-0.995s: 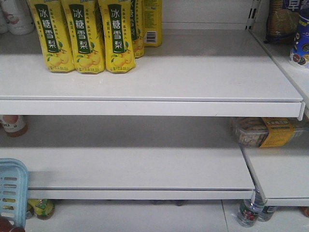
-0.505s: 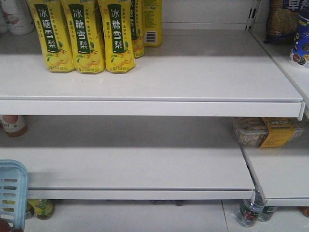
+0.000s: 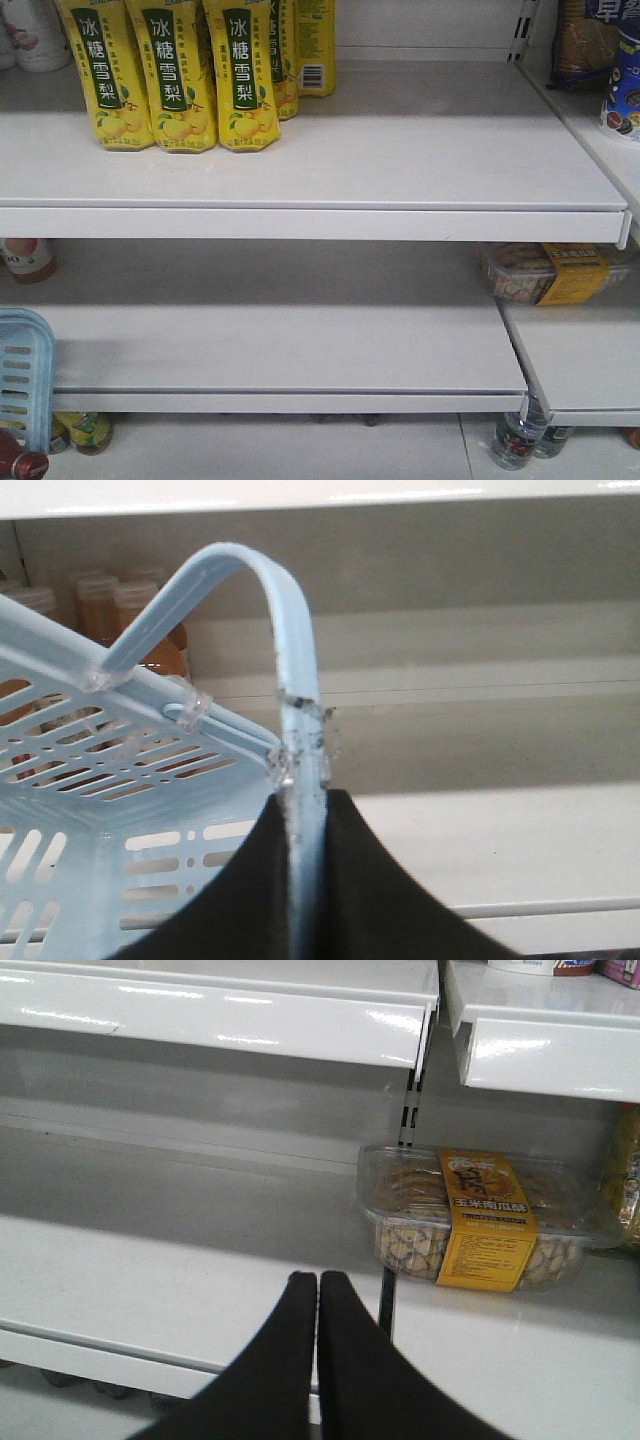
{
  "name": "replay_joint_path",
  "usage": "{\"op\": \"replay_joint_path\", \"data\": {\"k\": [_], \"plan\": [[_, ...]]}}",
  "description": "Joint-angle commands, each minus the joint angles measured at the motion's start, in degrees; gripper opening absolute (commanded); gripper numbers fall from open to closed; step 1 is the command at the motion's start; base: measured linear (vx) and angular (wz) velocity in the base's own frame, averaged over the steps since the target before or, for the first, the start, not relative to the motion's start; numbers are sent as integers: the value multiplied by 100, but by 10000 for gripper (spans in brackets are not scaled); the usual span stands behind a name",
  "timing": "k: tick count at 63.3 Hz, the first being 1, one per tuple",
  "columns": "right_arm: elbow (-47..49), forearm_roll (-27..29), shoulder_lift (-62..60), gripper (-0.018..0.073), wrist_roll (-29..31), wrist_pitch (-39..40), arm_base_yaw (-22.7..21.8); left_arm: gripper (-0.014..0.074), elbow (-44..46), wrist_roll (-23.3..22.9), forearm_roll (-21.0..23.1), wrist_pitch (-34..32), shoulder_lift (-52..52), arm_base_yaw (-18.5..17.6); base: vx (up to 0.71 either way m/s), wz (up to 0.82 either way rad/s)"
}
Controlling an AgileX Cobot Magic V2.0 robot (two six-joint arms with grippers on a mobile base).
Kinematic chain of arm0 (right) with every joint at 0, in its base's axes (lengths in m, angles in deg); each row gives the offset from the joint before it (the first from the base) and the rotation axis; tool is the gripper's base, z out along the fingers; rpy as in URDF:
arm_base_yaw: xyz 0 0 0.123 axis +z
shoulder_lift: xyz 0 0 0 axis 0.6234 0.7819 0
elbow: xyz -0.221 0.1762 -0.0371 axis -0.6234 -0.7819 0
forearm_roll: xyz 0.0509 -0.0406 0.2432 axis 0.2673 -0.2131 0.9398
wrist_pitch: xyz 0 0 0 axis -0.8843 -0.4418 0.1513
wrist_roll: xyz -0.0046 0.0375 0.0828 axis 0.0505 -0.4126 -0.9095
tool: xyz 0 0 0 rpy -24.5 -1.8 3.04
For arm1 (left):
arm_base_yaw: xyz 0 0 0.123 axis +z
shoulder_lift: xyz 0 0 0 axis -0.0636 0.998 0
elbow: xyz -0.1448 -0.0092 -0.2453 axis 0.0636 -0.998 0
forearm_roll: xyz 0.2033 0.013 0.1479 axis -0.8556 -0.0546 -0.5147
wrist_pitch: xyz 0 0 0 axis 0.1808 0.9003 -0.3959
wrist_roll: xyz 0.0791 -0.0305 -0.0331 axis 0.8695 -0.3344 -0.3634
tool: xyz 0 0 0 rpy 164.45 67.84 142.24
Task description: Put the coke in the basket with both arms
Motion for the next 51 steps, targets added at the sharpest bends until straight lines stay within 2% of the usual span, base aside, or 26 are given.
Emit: {"op": "replay_joint_path", "data": {"k": [1, 51], "plan": [[150, -97, 78, -9, 7, 392, -10, -6, 17, 167, -131, -1001, -126, 7, 0, 0], [150, -97, 78, -9, 7, 392, -10, -6, 45, 167, -144, -958, -126, 7, 0, 0]]}}
